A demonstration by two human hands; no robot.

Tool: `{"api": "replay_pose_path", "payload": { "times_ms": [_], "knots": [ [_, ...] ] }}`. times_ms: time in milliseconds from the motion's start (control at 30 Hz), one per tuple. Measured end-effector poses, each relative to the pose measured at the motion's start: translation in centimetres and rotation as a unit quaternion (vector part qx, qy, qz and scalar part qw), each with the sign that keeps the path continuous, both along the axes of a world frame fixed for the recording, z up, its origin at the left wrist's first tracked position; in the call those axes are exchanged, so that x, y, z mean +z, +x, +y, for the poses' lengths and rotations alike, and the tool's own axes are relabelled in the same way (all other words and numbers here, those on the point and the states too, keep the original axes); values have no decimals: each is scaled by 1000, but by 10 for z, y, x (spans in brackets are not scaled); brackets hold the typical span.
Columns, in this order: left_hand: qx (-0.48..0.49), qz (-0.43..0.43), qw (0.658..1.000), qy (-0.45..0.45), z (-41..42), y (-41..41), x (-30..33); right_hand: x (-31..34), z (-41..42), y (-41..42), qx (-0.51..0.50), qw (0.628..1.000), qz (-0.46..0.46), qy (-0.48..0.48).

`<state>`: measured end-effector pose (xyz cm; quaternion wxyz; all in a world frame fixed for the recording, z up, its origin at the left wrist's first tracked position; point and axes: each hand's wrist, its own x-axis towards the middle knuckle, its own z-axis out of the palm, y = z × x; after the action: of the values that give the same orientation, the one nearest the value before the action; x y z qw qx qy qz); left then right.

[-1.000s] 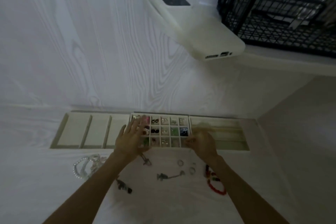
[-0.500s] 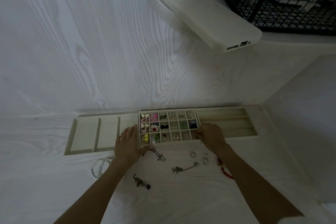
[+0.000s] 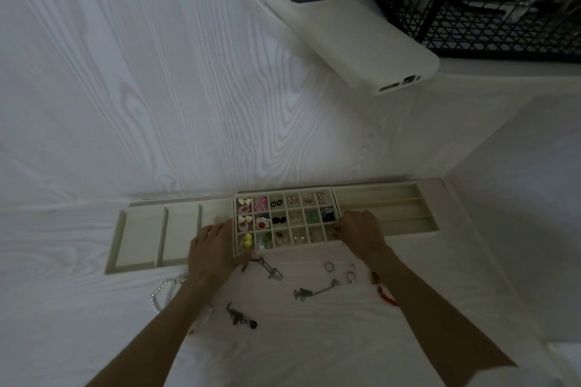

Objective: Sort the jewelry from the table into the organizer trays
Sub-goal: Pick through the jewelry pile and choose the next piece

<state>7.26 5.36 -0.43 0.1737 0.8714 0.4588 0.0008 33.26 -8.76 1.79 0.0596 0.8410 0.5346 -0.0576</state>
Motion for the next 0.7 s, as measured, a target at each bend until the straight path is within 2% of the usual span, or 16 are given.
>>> {"api": "replay_pose_path", "payload": {
  "times_ms": [100, 167, 300, 367, 433, 533, 633, 700],
  "knots": [
    [7, -13, 1000, -1, -3, 1, 4, 1, 4, 1, 27, 1000, -9, 2],
    [7, -58, 998, 8, -6, 5, 10, 1, 5, 1, 39, 999, -2, -6],
    [-53, -121, 990, 58, -23, 30, 28, 3, 1, 7, 82, 996, 23, -20],
    [-95, -128, 986, 52, -35, 43, 44, 5, 3, 7, 101, 994, 12, -42],
    [-132, -102, 986, 9, -52, 58, 55, 7, 3, 9, 120, 991, -9, -57],
    [-142, -55, 985, -83, -78, 75, 62, 8, 3, 14, 125, 990, 12, -66],
    [-123, -10, 979, -163, -100, 87, 52, 8, 4, 18, 129, 988, 37, -76],
    [-94, 9, 978, -184, -109, 90, 46, 7, 5, 19, 137, 987, 45, -75]
  ]
}}
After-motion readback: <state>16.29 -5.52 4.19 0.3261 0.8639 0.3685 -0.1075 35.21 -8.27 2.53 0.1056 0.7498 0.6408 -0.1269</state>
